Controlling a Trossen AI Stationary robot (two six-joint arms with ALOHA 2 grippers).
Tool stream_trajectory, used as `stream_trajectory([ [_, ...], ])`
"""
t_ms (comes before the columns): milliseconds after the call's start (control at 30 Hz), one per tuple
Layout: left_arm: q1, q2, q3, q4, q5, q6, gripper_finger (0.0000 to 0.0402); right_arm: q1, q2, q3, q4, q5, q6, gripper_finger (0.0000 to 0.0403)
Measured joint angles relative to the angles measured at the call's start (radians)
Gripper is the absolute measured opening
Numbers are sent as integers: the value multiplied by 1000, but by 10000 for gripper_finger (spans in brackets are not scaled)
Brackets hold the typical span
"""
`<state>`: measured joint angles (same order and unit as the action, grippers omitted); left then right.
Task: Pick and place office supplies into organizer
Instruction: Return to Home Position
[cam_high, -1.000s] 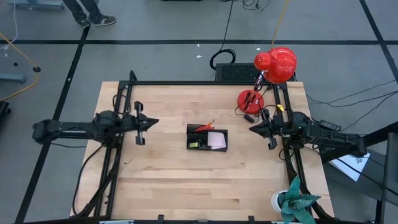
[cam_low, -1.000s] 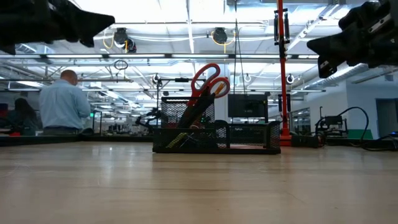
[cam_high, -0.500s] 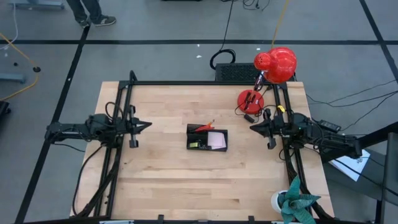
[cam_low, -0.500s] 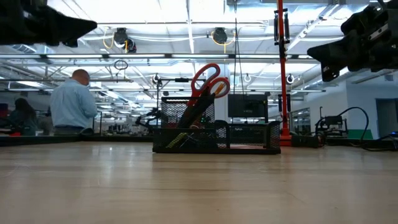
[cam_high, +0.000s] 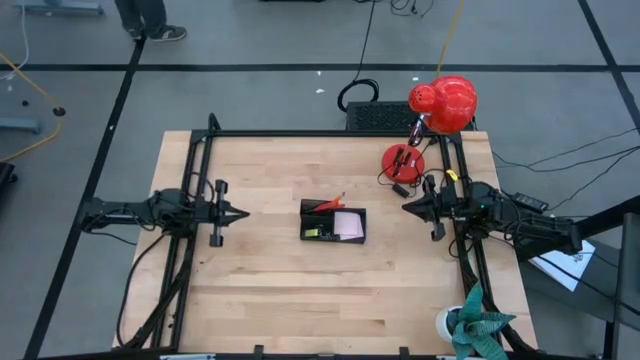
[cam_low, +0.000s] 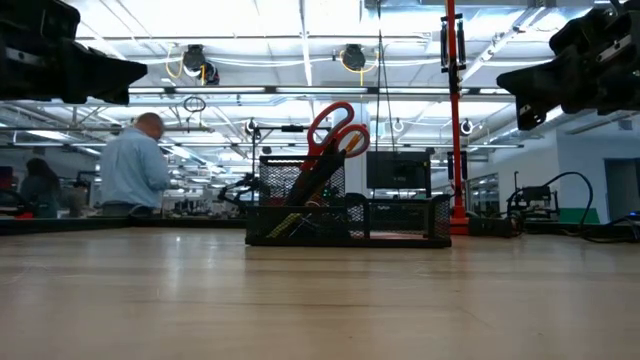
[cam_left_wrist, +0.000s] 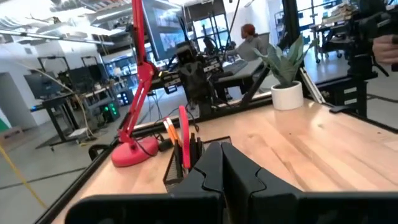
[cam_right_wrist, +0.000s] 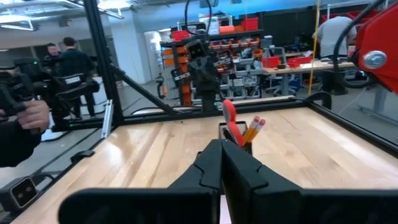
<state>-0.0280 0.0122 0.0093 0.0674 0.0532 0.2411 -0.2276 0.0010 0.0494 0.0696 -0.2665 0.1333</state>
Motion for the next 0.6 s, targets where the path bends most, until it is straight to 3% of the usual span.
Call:
stream_trajectory([
  [467,0,4,2,-51,-47,-200,3,0,3,-5,9,-26,29,0],
  [600,-17,8,2,-37,-19,-161,3,26,3,-36,43,-26,79,0],
])
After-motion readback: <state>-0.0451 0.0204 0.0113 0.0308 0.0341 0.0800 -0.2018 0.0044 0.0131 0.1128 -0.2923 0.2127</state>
